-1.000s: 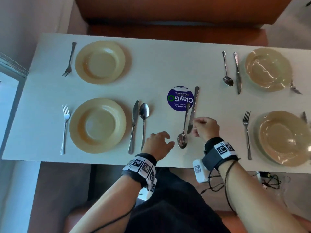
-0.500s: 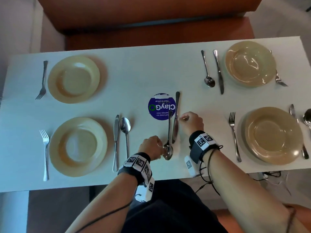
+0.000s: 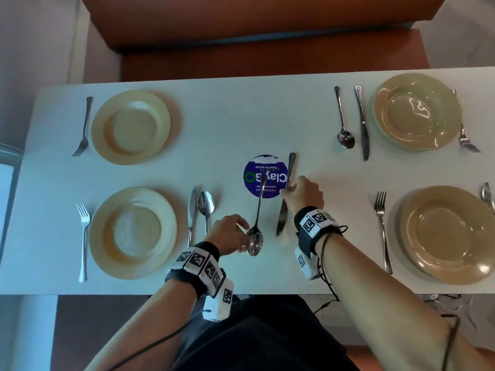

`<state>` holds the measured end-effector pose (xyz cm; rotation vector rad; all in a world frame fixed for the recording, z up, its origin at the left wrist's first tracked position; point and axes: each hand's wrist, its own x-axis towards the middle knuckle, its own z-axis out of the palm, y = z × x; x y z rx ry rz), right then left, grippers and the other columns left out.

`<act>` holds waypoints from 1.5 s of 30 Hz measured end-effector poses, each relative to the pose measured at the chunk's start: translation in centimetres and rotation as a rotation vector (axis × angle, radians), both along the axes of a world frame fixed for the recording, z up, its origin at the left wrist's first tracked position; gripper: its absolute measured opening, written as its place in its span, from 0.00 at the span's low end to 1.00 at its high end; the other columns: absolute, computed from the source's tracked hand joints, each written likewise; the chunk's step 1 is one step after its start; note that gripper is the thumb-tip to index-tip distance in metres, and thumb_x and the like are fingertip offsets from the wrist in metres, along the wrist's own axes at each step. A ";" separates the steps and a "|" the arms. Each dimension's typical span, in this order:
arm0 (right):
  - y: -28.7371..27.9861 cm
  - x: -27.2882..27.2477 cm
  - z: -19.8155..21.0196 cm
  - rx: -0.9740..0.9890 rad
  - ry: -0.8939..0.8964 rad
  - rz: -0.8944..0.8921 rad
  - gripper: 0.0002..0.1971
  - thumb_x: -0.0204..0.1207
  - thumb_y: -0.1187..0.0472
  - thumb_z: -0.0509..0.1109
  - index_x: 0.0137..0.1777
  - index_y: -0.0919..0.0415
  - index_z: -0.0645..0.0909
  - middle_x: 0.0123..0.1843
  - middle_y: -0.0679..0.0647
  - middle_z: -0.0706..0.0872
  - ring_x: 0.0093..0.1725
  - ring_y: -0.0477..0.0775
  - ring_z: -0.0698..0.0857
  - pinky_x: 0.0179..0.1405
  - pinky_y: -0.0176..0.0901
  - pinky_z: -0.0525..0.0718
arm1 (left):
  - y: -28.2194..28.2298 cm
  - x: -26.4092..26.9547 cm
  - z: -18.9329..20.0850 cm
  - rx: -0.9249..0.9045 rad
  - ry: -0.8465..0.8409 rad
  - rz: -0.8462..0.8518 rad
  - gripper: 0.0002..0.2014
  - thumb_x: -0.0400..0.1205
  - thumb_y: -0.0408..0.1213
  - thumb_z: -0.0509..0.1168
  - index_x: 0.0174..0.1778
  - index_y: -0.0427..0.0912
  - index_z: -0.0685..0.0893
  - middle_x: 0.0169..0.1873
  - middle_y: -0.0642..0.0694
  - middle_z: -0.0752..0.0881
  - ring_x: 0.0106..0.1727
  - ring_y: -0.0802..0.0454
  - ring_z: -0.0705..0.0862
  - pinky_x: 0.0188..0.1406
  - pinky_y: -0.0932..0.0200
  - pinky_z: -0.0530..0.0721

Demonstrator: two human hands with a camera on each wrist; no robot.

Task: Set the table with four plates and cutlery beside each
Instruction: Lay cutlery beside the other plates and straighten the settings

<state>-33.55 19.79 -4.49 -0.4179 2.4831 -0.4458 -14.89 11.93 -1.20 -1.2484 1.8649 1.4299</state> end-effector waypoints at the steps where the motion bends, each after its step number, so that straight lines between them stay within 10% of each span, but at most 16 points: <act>1: -0.3 0.0 0.1 0.010 0.006 0.003 0.12 0.73 0.52 0.73 0.52 0.59 0.82 0.50 0.58 0.89 0.50 0.65 0.87 0.45 0.47 0.84 | -0.6 0.5 0.4 -0.001 0.013 0.027 0.13 0.72 0.30 0.73 0.48 0.49 0.81 0.32 0.46 0.92 0.35 0.49 0.92 0.50 0.44 0.90; 18: -6.0 1.4 1.2 -0.023 -0.220 -0.051 0.09 0.70 0.60 0.76 0.41 0.67 0.90 0.32 0.56 0.84 0.33 0.56 0.80 0.29 0.37 0.74 | -11.9 10.0 4.4 -0.189 0.183 0.295 0.14 0.75 0.25 0.72 0.48 0.50 0.86 0.31 0.46 0.90 0.32 0.43 0.90 0.40 0.52 0.90; 25: -15.8 4.4 1.9 -0.213 -0.421 -0.065 0.08 0.71 0.65 0.79 0.33 0.58 0.85 0.43 0.65 0.91 0.42 0.63 0.91 0.50 0.59 0.91 | -17.2 11.1 5.2 -0.228 0.246 0.380 0.11 0.78 0.31 0.72 0.53 0.50 0.85 0.35 0.47 0.91 0.33 0.49 0.90 0.38 0.57 0.86; 35: -25.1 6.7 0.3 -0.228 -0.466 -0.124 0.11 0.71 0.66 0.80 0.50 0.69 0.87 0.49 0.63 0.91 0.46 0.60 0.92 0.46 0.54 0.92 | -22.2 10.9 4.4 -0.265 0.284 0.408 0.13 0.76 0.33 0.71 0.55 0.49 0.87 0.35 0.51 0.91 0.31 0.54 0.90 0.43 0.55 0.88; 45: -28.3 6.7 -0.4 -0.245 -0.340 -0.128 0.07 0.68 0.62 0.83 0.40 0.60 0.87 0.45 0.58 0.92 0.43 0.55 0.93 0.42 0.49 0.93 | -25.0 9.6 4.3 -0.236 0.306 0.393 0.13 0.76 0.33 0.70 0.55 0.51 0.87 0.36 0.51 0.91 0.31 0.57 0.89 0.41 0.60 0.87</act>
